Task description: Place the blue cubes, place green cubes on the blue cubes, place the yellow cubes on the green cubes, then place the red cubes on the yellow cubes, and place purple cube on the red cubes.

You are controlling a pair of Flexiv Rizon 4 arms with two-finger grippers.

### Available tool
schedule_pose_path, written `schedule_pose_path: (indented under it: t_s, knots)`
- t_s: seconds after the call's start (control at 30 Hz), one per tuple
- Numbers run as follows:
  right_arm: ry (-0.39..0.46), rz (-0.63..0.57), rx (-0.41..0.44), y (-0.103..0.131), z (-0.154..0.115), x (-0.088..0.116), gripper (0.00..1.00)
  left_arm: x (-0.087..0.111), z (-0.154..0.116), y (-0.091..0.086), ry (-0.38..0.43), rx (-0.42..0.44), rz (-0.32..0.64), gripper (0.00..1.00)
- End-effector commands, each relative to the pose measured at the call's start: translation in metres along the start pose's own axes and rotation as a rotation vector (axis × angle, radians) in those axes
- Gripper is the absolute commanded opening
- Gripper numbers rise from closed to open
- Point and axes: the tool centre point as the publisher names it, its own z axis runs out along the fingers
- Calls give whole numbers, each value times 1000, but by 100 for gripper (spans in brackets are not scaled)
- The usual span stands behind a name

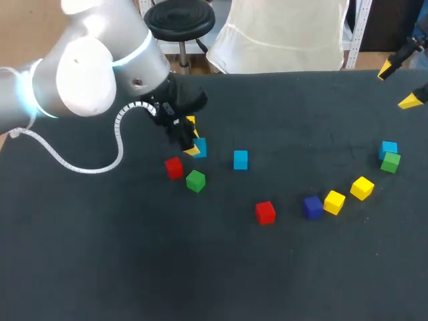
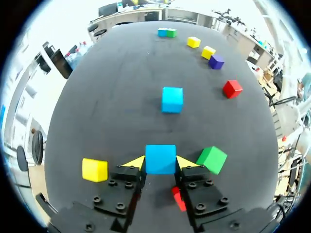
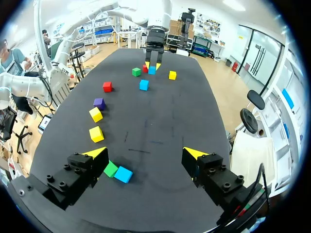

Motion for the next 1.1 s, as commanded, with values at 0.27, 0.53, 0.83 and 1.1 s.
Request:
schedule_pose_path:
  t_s: [0.27, 0.53, 0.83, 1.1]
  knots:
    - [-1, -1, 1, 0, 0, 0, 100, -19, 19, -7, -7, 33, 44, 0]
    - [-1, -1, 1, 0, 0, 0, 100, -26, 27, -12, -22, 54, 52, 0]
    - [-1, -1, 1, 0, 0, 0, 100, -26, 31, -11, -22, 50, 48, 0]
    - [-1, -1, 1, 0, 0, 0, 100, -28, 34, -10, -12, 46, 46, 0]
